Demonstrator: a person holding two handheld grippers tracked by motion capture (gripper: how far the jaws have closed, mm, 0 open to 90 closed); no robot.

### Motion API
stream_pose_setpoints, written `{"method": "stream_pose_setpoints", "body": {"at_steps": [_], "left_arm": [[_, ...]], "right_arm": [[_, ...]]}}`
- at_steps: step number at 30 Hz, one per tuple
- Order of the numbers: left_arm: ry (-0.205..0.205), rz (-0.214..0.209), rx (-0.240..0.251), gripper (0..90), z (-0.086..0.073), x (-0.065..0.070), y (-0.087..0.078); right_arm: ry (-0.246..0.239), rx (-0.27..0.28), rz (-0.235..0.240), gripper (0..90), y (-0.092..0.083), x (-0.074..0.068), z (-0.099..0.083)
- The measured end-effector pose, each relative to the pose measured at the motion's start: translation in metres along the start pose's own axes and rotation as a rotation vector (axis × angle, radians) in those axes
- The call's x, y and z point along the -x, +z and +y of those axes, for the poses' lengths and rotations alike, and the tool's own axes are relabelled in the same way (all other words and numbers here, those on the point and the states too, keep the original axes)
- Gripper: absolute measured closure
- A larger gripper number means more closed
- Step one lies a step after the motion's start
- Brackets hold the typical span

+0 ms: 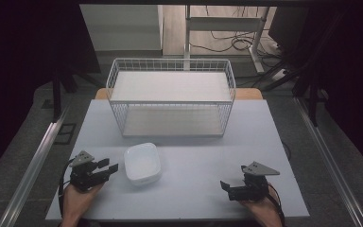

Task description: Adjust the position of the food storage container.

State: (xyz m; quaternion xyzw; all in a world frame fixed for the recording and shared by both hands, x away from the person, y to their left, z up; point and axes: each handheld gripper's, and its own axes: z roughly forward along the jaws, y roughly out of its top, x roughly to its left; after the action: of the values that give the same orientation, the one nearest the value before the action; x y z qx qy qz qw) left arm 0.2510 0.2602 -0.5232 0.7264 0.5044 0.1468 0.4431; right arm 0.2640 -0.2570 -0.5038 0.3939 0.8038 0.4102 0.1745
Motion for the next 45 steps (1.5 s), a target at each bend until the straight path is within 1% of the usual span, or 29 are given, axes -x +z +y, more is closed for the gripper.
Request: {"method": "stream_pose_setpoints", "body": {"at_steps": [2, 3, 4, 5, 6, 8, 9, 10, 11, 12, 13, 16, 19, 20, 22, 24, 26, 28, 29, 32, 35, 36, 38, 39, 40, 41, 42, 43, 45], "left_arm": [[0.002, 0.000, 0.001, 59.2, 0.002, 0.000, 0.002], [0.007, 0.005, 0.000, 59.2, 0.003, 0.001, 0.004], [0.010, 0.010, -0.001, 68.3, 0.004, 0.000, 0.006], [0.005, 0.012, -0.005, 68.3, 0.005, 0.000, 0.007], [0.003, 0.006, -0.008, 76.0, 0.007, -0.001, 0.009], [0.005, 0.000, -0.023, 81.6, 0.011, -0.001, 0.015], [0.005, 0.000, -0.023, 83.8, 0.011, -0.001, 0.015], [0.005, -0.006, -0.024, 83.8, 0.012, -0.001, 0.018], [0.002, -0.012, -0.026, 85.6, 0.014, -0.002, 0.020], [0.004, -0.021, -0.032, 88.6, 0.018, -0.001, 0.027], [0.012, -0.026, -0.036, 89.4, 0.020, -0.001, 0.030], [0.017, -0.024, -0.039, 89.8, 0.024, 0.000, 0.035], [0.011, -0.043, -0.038, 89.8, 0.028, 0.000, 0.042], [0.019, -0.053, -0.040, 89.8, 0.031, 0.001, 0.047], [0.025, -0.058, -0.044, 89.8, 0.033, 0.002, 0.049], [0.029, -0.087, -0.049, 89.8, 0.037, 0.006, 0.056], [0.032, -0.093, -0.051, 89.8, 0.038, 0.007, 0.059], [0.038, -0.108, -0.055, 89.8, 0.040, 0.010, 0.063], [0.041, -0.122, -0.056, 89.8, 0.042, 0.013, 0.066], [0.054, -0.147, -0.066, 89.9, 0.045, 0.019, 0.073], [0.076, -0.172, -0.081, 89.9, 0.048, 0.026, 0.081], [0.084, -0.178, -0.085, 89.8, 0.049, 0.029, 0.084], [0.093, -0.203, -0.091, 89.9, 0.051, 0.037, 0.090], [0.110, -0.222, -0.099, 89.9, 0.052, 0.045, 0.095], [0.110, -0.222, -0.099, 89.9, 0.052, 0.045, 0.095], [0.141, -0.231, -0.116, 89.9, 0.052, 0.054, 0.101], [0.141, -0.231, -0.116, 89.9, 0.052, 0.054, 0.101], [0.160, -0.236, -0.123, 89.9, 0.052, 0.058, 0.103], [0.172, -0.219, -0.119, 89.9, 0.053, 0.059, 0.102]], "right_arm": [[-0.001, -0.005, -0.003, 0.0, 0.000, -0.001, 0.000], [-0.007, -0.012, -0.007, 0.0, 0.001, -0.001, 0.000], [-0.008, -0.017, -0.011, 0.0, 0.002, -0.002, 0.001], [-0.008, -0.017, -0.011, 0.0, 0.002, -0.002, 0.001], [-0.003, -0.019, -0.010, 0.3, 0.002, -0.002, 0.002], [0.003, -0.023, -0.009, 1.4, 0.003, -0.002, 0.002], [0.008, -0.025, -0.010, 2.3, 0.003, -0.001, 0.002], [0.008, -0.025, -0.010, 2.3, 0.003, -0.001, 0.002], [0.015, -0.029, -0.012, 3.5, 0.003, -0.001, 0.002], [0.030, -0.029, -0.005, 6.3, 0.002, 0.001, 0.002], [0.035, -0.025, 0.000, 7.5, 0.002, 0.002, 0.002], [0.041, -0.018, 0.005, 10.4, 0.000, 0.002, 0.003], [0.042, -0.022, 0.009, 13.2, 0.001, 0.002, 0.003], [0.043, -0.024, 0.013, 14.3, 0.001, 0.002, 0.003], [0.044, -0.029, 0.019, 15.5, 0.001, 0.002, 0.003], [0.043, -0.040, 0.025, 17.6, 0.001, 0.002, 0.003], [0.044, -0.040, 0.029, 18.2, 0.001, 0.002, 0.003], [0.053, -0.038, 0.035, 19.1, 0.000, 0.002, 0.004], [0.054, -0.038, 0.035, 19.5, 0.000, 0.002, 0.004], [0.053, -0.036, 0.039, 20.2, 0.000, 0.002, 0.004], [0.050, -0.040, 0.040, 21.7, 0.000, 0.002, 0.004], [0.047, -0.040, 0.038, 22.0, 0.000, 0.002, 0.004], [0.040, -0.041, 0.036, 23.2, -0.001, 0.001, 0.005], [0.037, -0.043, 0.038, 24.3, -0.001, 0.001, 0.005], [0.037, -0.043, 0.038, 24.3, -0.001, 0.001, 0.005], [0.036, -0.047, 0.040, 25.0, 0.000, 0.001, 0.005], [0.036, -0.047, 0.040, 25.0, 0.000, 0.001, 0.005], [0.039, -0.050, 0.042, 25.5, 0.000, 0.001, 0.005], [0.033, -0.051, 0.043, 27.2, 0.000, 0.001, 0.005]]}}
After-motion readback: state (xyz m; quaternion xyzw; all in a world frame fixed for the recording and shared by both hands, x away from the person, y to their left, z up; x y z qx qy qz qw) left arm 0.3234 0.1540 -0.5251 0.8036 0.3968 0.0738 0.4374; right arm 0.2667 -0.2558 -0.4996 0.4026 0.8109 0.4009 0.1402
